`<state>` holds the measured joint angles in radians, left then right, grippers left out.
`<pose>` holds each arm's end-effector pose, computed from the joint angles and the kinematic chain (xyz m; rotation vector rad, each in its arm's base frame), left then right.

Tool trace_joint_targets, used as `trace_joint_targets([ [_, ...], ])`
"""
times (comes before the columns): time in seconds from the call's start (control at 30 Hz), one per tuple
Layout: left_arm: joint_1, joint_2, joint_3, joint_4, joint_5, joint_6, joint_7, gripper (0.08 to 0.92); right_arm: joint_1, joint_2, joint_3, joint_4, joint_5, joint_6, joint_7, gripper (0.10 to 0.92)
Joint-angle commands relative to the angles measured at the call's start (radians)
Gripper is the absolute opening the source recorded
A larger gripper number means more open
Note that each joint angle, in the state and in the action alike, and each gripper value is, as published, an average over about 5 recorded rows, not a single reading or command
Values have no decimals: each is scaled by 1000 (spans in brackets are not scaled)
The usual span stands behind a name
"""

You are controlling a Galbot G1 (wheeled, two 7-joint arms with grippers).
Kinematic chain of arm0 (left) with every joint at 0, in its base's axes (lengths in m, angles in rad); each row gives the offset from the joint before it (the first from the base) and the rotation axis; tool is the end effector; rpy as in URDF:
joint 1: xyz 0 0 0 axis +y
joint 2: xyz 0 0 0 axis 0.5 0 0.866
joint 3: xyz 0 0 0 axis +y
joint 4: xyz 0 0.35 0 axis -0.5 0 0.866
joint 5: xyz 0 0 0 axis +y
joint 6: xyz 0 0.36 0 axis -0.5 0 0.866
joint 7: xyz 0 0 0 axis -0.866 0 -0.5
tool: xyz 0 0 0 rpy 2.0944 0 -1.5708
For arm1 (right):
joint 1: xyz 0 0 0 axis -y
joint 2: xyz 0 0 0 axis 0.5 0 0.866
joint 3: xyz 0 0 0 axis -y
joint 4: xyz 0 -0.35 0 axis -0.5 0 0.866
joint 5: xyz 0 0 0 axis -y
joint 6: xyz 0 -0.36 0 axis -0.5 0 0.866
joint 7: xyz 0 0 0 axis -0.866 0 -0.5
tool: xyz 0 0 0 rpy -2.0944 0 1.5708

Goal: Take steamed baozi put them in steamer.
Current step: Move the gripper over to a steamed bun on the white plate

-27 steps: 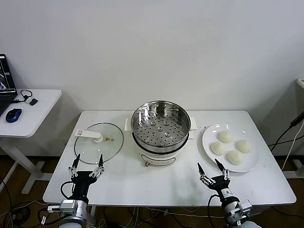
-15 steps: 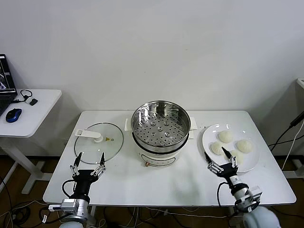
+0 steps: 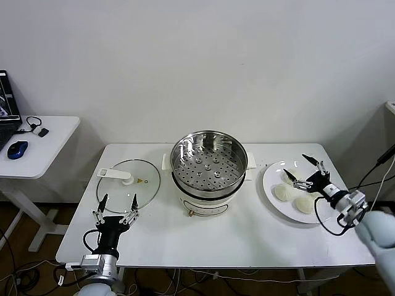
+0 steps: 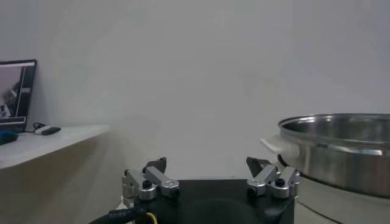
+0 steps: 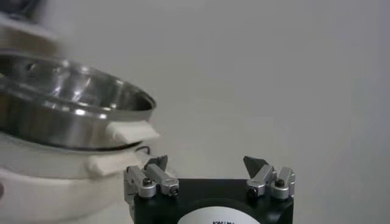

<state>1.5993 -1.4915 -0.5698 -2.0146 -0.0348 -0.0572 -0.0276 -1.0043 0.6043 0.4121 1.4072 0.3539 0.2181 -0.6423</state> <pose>0.1750 0.0305 -0.3352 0.0472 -3.0916 -0.0893 0.3640 -0.3138 -0.2493 0.9619 -2.6965 0.8908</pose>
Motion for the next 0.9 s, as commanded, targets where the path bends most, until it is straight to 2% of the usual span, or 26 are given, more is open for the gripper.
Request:
trace_joint_targets([
  [0.03,-5,6,4,2,-6,1,-6,823,412,-207,-302,-250,-131,36,-388,823],
  [0.27,-1,7,10,-3,-3,-11,5,823,746,-161,-614,-411,-252,38,-492,823],
  [0.53,3,22,12,-29,-11,-3,0,823,1112,25,-966,-646,-334,73,-558,823],
  [0.7,-4,38,22,-42,-14,26,-21,823,1209,156,-1085,-799,-370,106,-589,823],
  [0.9,-31,98,44,-37,-21,67,-41,823,1218,245,-1117,-887,-452,132,-623,823],
])
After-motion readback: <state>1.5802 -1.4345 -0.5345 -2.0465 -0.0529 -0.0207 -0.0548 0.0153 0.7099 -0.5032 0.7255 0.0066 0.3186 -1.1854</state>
